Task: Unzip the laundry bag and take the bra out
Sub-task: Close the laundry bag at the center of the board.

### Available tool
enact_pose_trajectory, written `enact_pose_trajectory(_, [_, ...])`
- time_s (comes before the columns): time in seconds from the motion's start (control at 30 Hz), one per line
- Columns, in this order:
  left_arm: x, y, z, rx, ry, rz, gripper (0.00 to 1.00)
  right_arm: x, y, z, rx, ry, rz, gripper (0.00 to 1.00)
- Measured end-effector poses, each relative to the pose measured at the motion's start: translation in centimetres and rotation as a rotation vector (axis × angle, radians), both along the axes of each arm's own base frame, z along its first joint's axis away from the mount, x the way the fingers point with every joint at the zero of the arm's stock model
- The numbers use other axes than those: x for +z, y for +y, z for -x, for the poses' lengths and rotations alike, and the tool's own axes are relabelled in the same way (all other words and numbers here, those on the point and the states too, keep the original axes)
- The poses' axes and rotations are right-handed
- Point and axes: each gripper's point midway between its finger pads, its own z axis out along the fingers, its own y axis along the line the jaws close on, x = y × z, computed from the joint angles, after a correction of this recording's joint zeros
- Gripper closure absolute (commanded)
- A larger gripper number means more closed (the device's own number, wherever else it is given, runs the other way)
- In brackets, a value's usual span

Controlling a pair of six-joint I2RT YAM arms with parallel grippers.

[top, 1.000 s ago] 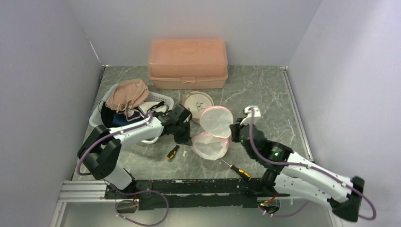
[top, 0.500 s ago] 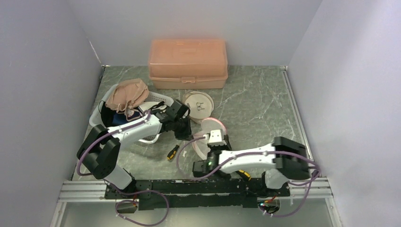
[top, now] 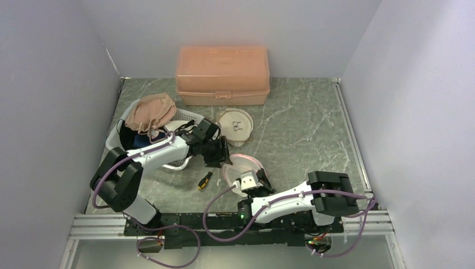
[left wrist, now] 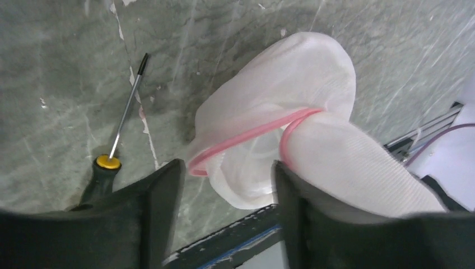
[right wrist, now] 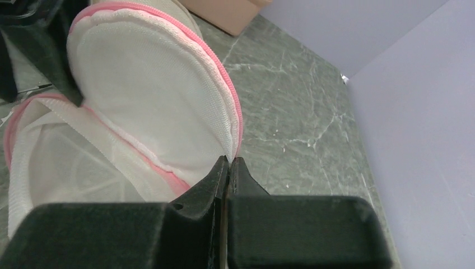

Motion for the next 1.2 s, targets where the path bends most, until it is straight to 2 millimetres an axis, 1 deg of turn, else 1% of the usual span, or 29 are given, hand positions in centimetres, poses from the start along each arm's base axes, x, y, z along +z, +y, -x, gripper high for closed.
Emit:
enact_pose_trajectory(0.03, [0.1,0.0,0.0,-0.004,-0.005,0.002,0.09,0.0,0.0,0.0,0.000,0.000,0.001,1.00])
enact_pose_trajectory(0.07, [0.3,0.1,0.0,-0.004,-0.010,0.001,0.07,0.0,-0.1,0.0,0.000,0.000,0.002,1.00])
enact_pose_trajectory(0.13, [1.1,0.5,0.1,0.003,-0.027,-0.001,0.06,0.1,-0.1,0.0,-0.001,-0.001,0.007,1.00])
enact_pose_trajectory(0.2, [2.6,1.0,0.3,0.014,-0.056,0.005,0.06,0.1,-0.2,0.0,-0.001,-0.001,0.005,1.00])
enact_pose_trajectory(0.27, [4.6,1.7,0.5,0.027,-0.100,0.021,0.06,0.1,-0.2,0.0,-0.002,0.000,-0.002,1.00])
enact_pose_trajectory(0.4, [9.3,3.2,1.1,0.082,-0.184,0.068,0.06,0.2,-0.2,0.0,-0.002,0.000,-0.015,1.00])
enact_pose_trajectory(0.47, [11.8,3.5,1.3,0.120,-0.218,0.136,0.06,0.2,-0.2,0.0,-0.002,0.000,-0.017,1.00])
enact_pose_trajectory(0.53, [14.0,3.3,1.6,0.154,-0.235,0.234,0.06,0.2,-0.2,0.0,-0.002,0.000,-0.016,1.00])
enact_pose_trajectory(0.6, [15.1,2.7,1.7,0.174,-0.210,0.308,0.06,0.2,-0.2,0.0,-0.002,0.000,-0.017,1.00])
enact_pose_trajectory(0.63, [15.4,2.1,1.8,0.179,-0.184,0.343,0.06,0.2,-0.2,0.0,-0.001,0.000,-0.017,1.00])
enact_pose_trajectory(0.7, [15.5,1.0,1.6,0.186,-0.130,0.389,0.06,0.2,-0.2,0.0,-0.002,0.000,-0.018,1.00])
enact_pose_trajectory(0.8, [13.6,-0.3,1.0,0.233,-0.008,0.388,0.06,0.2,-0.2,0.0,-0.001,0.000,-0.018,1.00])
enact_pose_trajectory(0.9, [12.5,-0.7,0.8,0.275,0.061,0.380,0.06,0.2,-0.2,0.0,-0.001,0.000,-0.018,1.00])
enact_pose_trajectory(1.17, [13.1,-2.4,0.2,0.328,0.148,0.406,0.06,0.2,-0.3,0.0,-0.002,0.000,-0.017,1.00])
enact_pose_trajectory(1.2, [13.0,-3.0,0.2,0.322,0.161,0.401,0.06,0.2,-0.3,0.0,-0.002,0.000,-0.017,1.00])
